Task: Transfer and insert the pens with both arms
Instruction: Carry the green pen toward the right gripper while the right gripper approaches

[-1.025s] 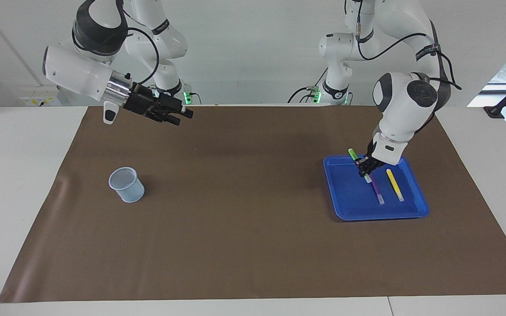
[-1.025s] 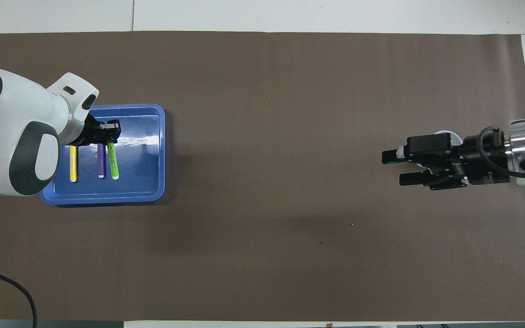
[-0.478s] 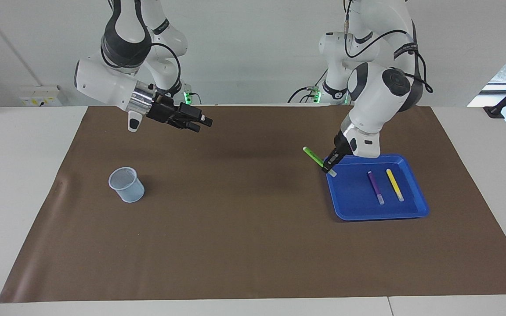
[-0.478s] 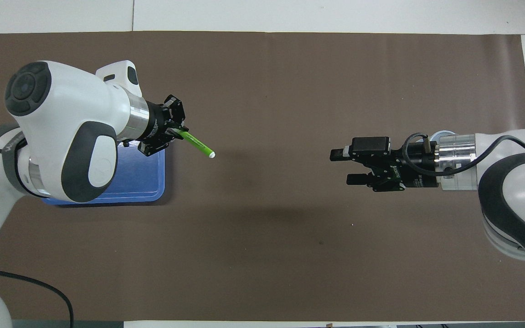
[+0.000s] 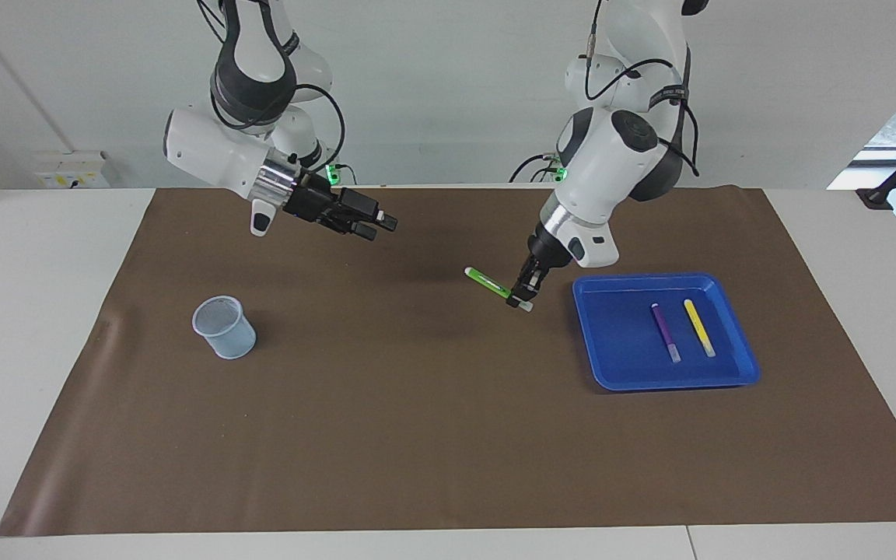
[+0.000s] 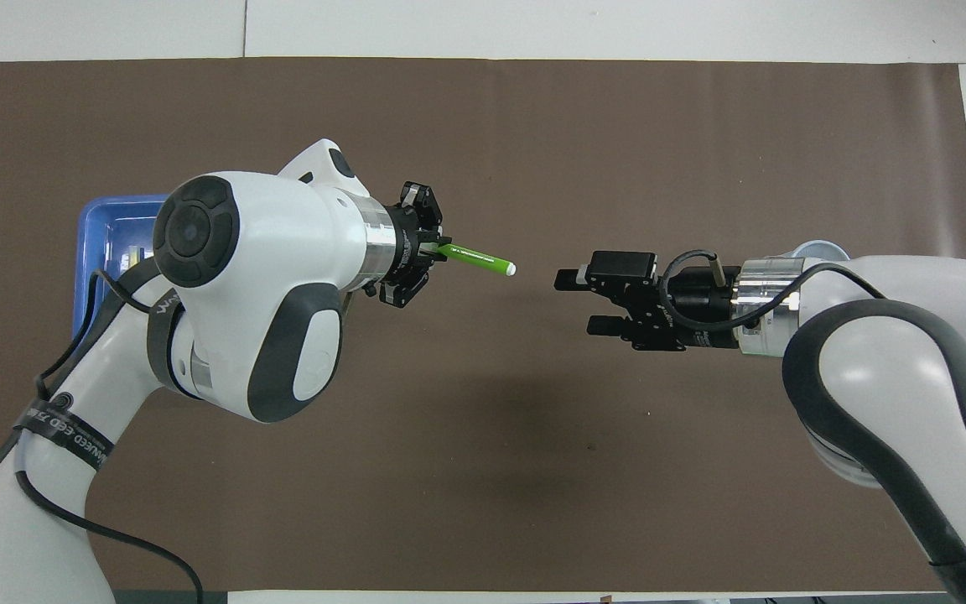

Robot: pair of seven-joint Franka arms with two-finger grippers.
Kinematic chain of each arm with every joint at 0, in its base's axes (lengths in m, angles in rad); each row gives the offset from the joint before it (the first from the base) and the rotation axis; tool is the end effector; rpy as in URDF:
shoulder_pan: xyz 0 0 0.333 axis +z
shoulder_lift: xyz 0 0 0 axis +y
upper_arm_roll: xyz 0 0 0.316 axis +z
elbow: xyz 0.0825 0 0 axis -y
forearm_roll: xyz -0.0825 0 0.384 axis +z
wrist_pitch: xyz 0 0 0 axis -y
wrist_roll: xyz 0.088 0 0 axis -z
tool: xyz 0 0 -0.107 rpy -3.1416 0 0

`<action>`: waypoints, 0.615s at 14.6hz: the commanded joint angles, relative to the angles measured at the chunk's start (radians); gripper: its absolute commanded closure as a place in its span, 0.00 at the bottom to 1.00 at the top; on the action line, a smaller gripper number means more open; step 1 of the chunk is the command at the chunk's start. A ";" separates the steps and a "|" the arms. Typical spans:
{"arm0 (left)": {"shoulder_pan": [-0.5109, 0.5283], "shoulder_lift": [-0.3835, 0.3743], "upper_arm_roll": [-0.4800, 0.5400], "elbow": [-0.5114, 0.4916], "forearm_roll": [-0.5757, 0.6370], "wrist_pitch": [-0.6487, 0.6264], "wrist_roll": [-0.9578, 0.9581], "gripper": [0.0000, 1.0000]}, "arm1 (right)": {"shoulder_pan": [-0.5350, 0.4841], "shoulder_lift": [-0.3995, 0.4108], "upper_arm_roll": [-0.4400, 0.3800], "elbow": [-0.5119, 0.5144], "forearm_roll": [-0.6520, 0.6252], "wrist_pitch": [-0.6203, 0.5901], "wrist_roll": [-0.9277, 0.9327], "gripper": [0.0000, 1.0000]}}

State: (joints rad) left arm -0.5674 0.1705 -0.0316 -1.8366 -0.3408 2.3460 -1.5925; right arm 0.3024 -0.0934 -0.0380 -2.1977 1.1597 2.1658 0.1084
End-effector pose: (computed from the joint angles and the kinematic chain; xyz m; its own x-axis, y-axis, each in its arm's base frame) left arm 0.5237 -0.3622 0.4721 0.3939 0.8638 -0.3143 0.9065 -0.3086 0.2880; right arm 0.5039 0.1734 0.4501 0.8894 -0.3319 -0.3144 -0.4451 -0.4718 -0.7611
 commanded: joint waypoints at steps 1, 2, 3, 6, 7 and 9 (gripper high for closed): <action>-0.055 0.012 0.015 0.017 -0.018 0.024 -0.066 1.00 | 0.000 0.034 0.000 0.019 0.028 0.037 0.002 0.05; -0.075 0.012 0.015 0.016 -0.018 0.024 -0.066 1.00 | 0.003 0.035 0.000 0.019 0.038 0.042 0.002 0.06; -0.086 0.012 0.015 0.016 -0.018 0.024 -0.069 1.00 | 0.007 0.037 0.000 0.019 0.057 0.043 0.004 0.08; -0.111 0.011 0.015 0.016 -0.020 0.030 -0.083 1.00 | 0.009 0.049 0.000 0.044 0.066 0.040 0.033 0.13; -0.112 0.011 0.015 0.016 -0.020 0.035 -0.084 1.00 | 0.010 0.050 0.000 0.050 0.066 0.043 0.042 0.17; -0.121 0.011 0.015 0.016 -0.018 0.044 -0.101 1.00 | 0.009 0.050 0.000 0.050 0.066 0.034 0.042 0.17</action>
State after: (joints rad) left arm -0.6661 0.1705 -0.0316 -1.8359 -0.3413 2.3706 -1.6736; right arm 0.3085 -0.0573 -0.0391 -2.1642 1.2014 2.1983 0.1395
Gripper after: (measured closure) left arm 0.833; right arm 0.163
